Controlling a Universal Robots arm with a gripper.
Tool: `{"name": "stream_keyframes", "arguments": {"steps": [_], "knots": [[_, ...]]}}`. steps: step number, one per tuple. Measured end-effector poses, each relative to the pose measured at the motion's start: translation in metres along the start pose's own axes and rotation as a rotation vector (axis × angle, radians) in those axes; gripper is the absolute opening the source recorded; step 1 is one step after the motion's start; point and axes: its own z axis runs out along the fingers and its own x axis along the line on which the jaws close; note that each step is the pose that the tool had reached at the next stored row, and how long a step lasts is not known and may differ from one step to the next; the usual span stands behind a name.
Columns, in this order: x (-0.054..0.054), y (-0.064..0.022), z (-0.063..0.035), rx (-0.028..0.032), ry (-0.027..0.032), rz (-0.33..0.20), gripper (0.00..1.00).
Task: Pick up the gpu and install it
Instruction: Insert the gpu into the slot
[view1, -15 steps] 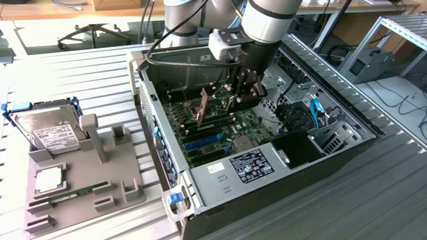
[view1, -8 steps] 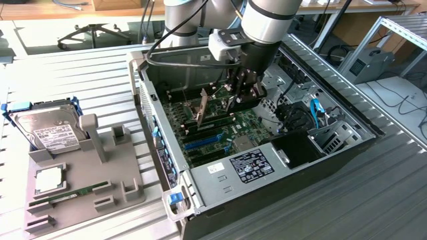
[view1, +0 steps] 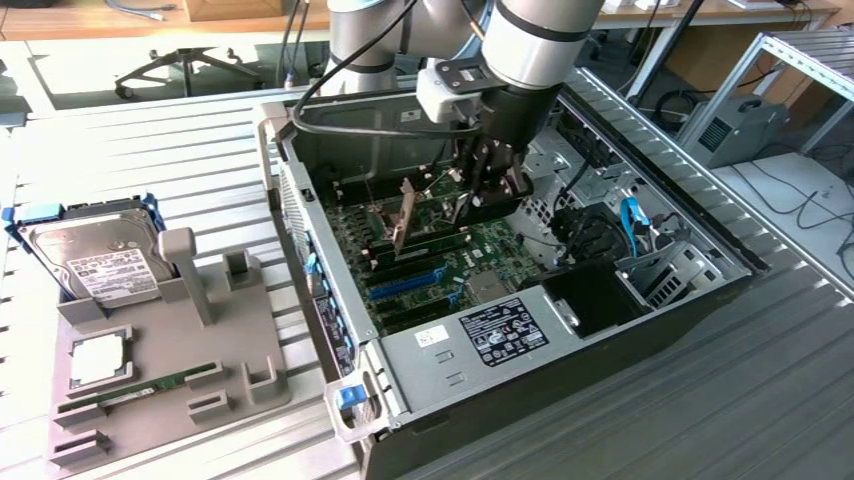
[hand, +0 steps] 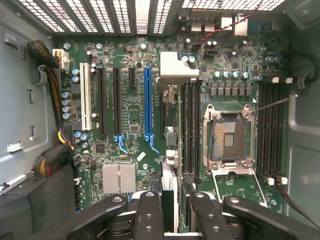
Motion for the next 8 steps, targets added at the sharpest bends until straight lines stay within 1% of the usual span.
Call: {"name": "stream_keyframes", "arguments": {"steps": [2, 4, 8], "knots": [[0.0000, 0.0001, 0.0003, 0.0000, -0.0001, 0.000, 0.26], [0.0005, 0.0005, 0.0059, 0.0000, -0.0001, 0.000, 0.26], [0.0005, 0.0005, 0.0063, 0.0000, 0.0000, 0.000, 0.26]]}}
